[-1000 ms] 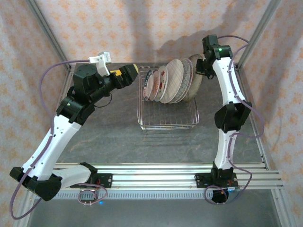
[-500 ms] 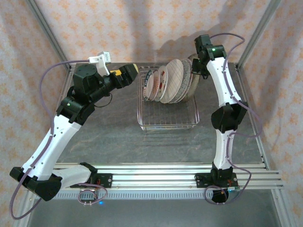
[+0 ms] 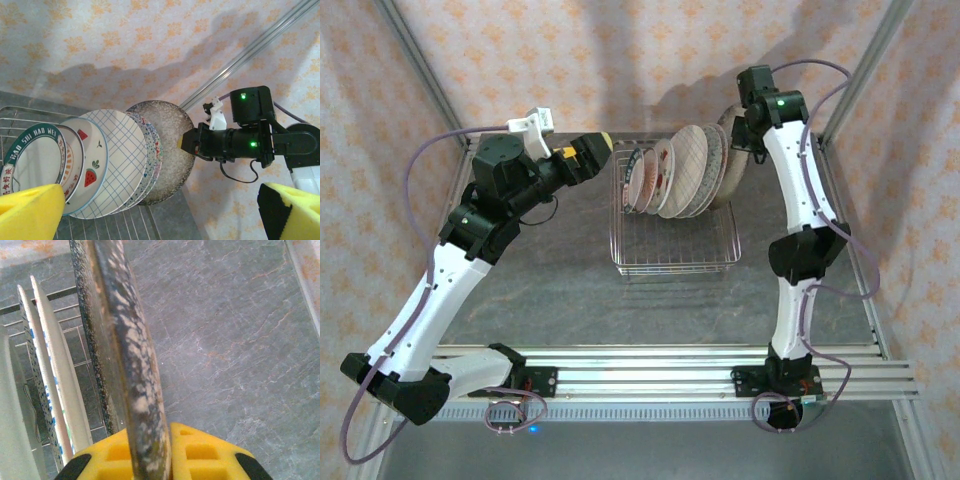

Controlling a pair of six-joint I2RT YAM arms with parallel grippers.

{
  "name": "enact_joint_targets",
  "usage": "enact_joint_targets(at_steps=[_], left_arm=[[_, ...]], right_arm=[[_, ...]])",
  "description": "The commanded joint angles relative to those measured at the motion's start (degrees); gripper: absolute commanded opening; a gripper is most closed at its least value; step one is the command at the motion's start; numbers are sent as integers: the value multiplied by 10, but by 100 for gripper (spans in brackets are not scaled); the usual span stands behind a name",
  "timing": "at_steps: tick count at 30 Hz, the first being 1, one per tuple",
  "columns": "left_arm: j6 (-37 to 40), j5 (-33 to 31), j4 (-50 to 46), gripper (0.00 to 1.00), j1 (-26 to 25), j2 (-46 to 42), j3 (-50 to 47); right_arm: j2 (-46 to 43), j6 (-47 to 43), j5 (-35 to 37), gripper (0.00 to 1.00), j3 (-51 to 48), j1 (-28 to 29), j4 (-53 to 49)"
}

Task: Unload the plates from the dish rack

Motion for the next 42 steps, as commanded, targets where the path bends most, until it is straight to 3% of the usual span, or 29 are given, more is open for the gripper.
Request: enact_joint_targets(at_steps=[1,15,24,27,35,40,42], left_arm=[[-9,13,28,99,-7,-3,8],[-71,23,41,99,-17,31,34],[-142,5,5,99,-62,103,97],[-157,-32,10,99,-91,117,99],[-278,2,127,98,-128,189,71],[-339,39,223,81,-145,253,66],[-357,45,248,80,-153,277,71]], right_arm=[[-76,11,73,0,45,-3,49],[-170,-9,122,0,46,-4,46],[-237,15,137,0,46,-3,48],[-254,23,141,0,49,-3,44],[-272,68,104,0,79,-3,27],[-280,102,79,0,84,-4,31],[-284,114,69,0,87,-3,39]])
